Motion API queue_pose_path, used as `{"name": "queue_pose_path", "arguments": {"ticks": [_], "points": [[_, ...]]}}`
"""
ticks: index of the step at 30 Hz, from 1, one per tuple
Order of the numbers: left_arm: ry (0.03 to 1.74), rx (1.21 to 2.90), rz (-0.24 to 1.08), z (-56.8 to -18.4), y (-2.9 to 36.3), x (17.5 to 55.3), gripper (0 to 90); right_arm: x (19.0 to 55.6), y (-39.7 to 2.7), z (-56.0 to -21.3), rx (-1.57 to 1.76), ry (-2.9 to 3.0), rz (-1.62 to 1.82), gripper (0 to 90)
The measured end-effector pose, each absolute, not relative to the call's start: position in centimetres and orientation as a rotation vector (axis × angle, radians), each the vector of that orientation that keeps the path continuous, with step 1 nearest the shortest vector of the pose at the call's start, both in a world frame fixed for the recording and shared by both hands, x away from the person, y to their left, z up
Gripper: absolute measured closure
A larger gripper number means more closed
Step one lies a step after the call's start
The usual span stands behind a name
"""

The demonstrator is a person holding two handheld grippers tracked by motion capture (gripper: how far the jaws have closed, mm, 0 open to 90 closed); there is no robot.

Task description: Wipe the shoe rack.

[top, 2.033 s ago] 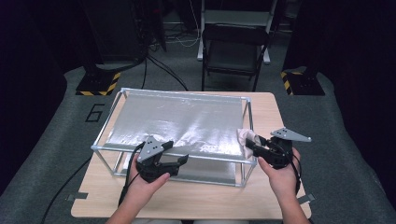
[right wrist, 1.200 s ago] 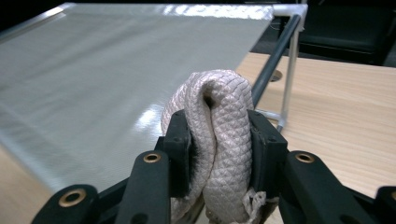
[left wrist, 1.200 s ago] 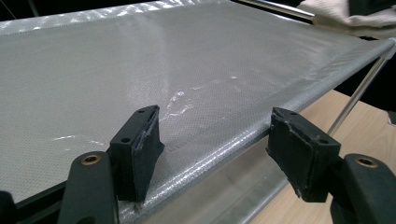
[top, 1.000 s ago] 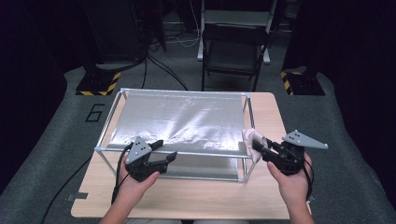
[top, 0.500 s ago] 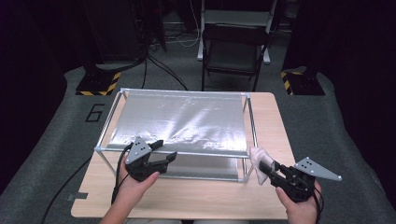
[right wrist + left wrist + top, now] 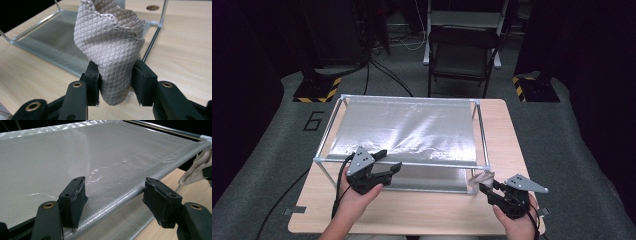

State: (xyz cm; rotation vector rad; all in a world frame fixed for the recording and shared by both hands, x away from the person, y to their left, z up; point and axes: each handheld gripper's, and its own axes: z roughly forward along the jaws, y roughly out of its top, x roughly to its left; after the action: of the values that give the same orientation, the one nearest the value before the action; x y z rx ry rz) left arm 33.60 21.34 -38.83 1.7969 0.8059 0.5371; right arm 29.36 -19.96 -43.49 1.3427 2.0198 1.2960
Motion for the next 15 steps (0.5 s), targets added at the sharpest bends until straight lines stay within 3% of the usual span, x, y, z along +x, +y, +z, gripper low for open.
{"name": "queue_pose_path", "arguments": {"ticks": [3,9,15], "points": [[0.808,1.794,0.542,-38.9,21.3,33.6,34.1,29.9,-20.0,-44.8,1.382,2.042,1.292,57.8],[0.811,1.802,0.531,-38.8,21.4,33.6,34.2,30.0,-19.7,-43.8,1.353,1.995,1.354,51.0],[0.811,1.795,0.545,-38.8,21.3,33.7,34.3,30.6,-19.2,-44.9,1.321,2.001,1.309,55.1]]}}
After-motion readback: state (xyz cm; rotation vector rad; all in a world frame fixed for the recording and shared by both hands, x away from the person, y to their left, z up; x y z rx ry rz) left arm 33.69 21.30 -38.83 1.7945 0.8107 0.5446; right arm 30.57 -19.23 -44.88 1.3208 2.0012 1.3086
